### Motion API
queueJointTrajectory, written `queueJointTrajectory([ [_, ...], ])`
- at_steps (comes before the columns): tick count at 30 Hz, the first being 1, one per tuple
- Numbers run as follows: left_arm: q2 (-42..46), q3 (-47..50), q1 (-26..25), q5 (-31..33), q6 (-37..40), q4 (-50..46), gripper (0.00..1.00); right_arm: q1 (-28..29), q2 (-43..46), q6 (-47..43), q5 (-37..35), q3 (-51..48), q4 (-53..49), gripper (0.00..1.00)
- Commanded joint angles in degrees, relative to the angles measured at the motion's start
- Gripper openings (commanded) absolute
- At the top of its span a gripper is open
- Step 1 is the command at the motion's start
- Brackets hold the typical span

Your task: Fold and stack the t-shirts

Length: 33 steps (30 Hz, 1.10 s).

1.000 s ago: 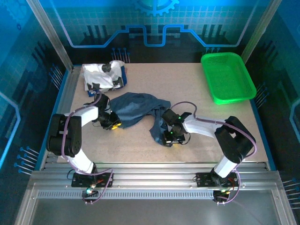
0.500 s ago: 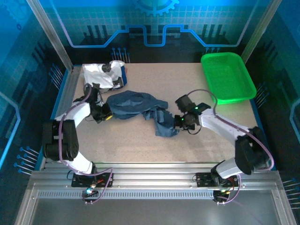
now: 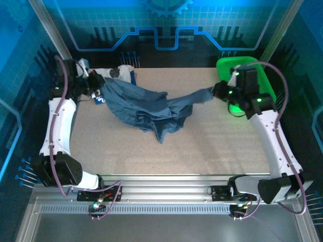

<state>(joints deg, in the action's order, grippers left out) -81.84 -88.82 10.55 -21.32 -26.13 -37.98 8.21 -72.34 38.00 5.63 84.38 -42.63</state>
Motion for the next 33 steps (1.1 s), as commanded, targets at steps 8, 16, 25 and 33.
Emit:
queueJointTrajectory([
  [8,-7.1,-24.5,5.4,-8.0,-10.3,2.2,0.0,-9.7,1.3,-0.6,6.6,15.5,5.2,0.0],
  [16,-10.4,-28.1,5.6,-14.8,-19.6,16.0,0.0,-11.3,-3.5,-0.2,9.9,23.9,10.8,0.0],
  [25,-0.4,-20.8,5.6,-20.3,-15.5,17.7,0.0,-12.0,4.1,-1.6,17.1,22.9,5.6,0.0],
  [33,5.6,-23.0,4.5,-21.3,-18.4,19.4,0.0,-15.7,9.0,-0.3,23.6,27.5,-1.0,0.0],
])
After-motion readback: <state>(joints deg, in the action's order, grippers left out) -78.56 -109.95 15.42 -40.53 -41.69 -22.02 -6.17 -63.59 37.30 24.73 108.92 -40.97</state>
